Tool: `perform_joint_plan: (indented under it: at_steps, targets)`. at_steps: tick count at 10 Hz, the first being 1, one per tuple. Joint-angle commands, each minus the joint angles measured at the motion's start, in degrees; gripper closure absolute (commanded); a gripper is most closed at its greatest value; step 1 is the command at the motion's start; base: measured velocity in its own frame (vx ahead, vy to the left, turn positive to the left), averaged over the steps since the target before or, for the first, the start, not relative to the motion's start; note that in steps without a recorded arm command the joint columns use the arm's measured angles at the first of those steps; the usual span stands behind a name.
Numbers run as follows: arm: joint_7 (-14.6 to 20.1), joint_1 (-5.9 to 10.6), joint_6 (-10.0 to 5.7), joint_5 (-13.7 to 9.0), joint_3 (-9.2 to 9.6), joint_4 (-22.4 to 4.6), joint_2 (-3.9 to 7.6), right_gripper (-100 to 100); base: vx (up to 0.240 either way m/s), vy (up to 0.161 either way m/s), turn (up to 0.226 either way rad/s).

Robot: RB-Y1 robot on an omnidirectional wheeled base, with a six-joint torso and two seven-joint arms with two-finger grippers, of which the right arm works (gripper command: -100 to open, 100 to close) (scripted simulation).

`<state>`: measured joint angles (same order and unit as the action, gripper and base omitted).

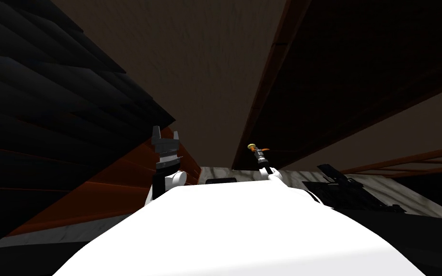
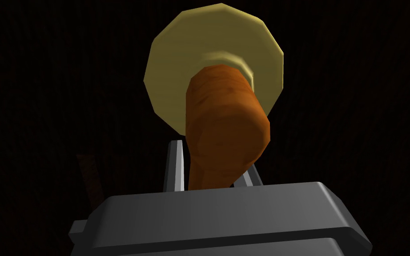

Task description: Pull the door open

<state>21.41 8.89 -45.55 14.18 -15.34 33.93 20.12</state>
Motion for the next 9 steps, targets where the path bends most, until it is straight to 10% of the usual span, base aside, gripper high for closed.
perform_joint_plan:
  at_steps: [1,9]
  targets:
    - [-0.06,0.05,-0.11,0.01,0.01,0.09,0.02,100,0.0,0.0,0.0]
    - [6.33,-3.59,-6.27,3.82,3.13,0.95,3.18,100,-0.184,-0.058,0.088]
